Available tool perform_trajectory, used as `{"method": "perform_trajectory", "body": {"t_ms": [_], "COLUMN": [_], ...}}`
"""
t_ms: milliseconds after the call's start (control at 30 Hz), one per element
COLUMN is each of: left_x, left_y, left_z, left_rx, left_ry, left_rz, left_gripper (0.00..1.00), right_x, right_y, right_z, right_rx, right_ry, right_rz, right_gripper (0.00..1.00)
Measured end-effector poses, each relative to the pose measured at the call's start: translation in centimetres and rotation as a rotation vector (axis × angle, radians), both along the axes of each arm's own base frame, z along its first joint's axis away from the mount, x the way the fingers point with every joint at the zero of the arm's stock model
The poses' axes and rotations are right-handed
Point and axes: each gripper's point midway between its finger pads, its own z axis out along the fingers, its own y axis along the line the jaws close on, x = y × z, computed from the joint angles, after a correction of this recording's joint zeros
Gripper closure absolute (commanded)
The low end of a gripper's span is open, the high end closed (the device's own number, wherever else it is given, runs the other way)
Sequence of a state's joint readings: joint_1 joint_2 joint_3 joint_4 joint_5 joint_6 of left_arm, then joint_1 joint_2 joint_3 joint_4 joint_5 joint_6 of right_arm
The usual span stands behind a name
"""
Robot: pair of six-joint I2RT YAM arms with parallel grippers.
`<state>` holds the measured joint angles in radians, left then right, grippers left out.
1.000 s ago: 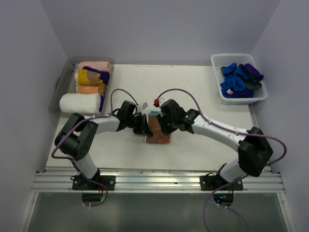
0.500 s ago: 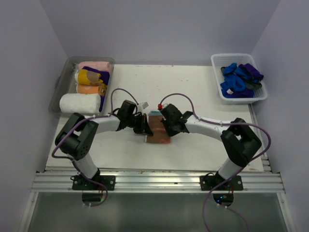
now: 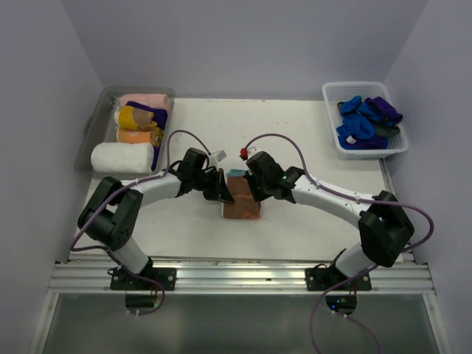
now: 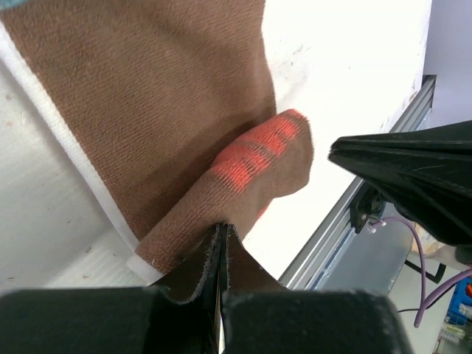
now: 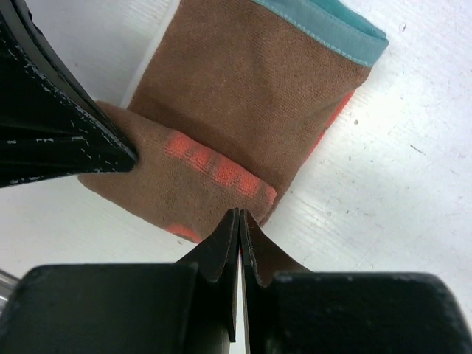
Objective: Roll the towels
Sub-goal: Roll the towel
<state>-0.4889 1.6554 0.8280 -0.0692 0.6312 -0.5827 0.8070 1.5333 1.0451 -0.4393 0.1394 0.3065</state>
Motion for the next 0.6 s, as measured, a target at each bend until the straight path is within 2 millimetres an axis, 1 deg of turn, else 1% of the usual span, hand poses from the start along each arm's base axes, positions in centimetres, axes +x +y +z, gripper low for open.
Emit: {"method": "perform_trajectory", "body": {"t_ms": [100, 200, 267, 467, 600], "left_x": [0.5, 0.7, 0.7, 0.8, 1.5], "left_y": [-0.2, -0.2, -0.2, -0.3, -0.8], "left_z": [0.8, 0.8, 0.2, -2.6, -2.6], "left_rx": [-0.006, 0.002, 0.011, 0.047, 0.038], "left_ry": [-0.020, -0.016, 0.000, 0.072, 0.072], "left_rz": [0.003, 0.006, 0.007, 0.005, -0.001], "left_gripper": [1.00, 1.00, 1.00, 1.00, 1.00], "right_x": [0.3, 0.3, 0.3, 0.3, 0.7], "right_y": [0.3, 0.3, 0.3, 0.3, 0.0], "right_z": [0.1, -0.9, -1.7, -4.4, -5.7], "right_rx": [0.004, -0.016, -0.032, -0.080, -0.097], "right_ry": [-0.004, 0.015, 0.030, 0.072, 0.063], "right_rz": [0.000, 0.000, 0.000, -0.002, -0.023], "right_gripper": [0.96, 0.94, 0.95, 0.96, 0.98]}}
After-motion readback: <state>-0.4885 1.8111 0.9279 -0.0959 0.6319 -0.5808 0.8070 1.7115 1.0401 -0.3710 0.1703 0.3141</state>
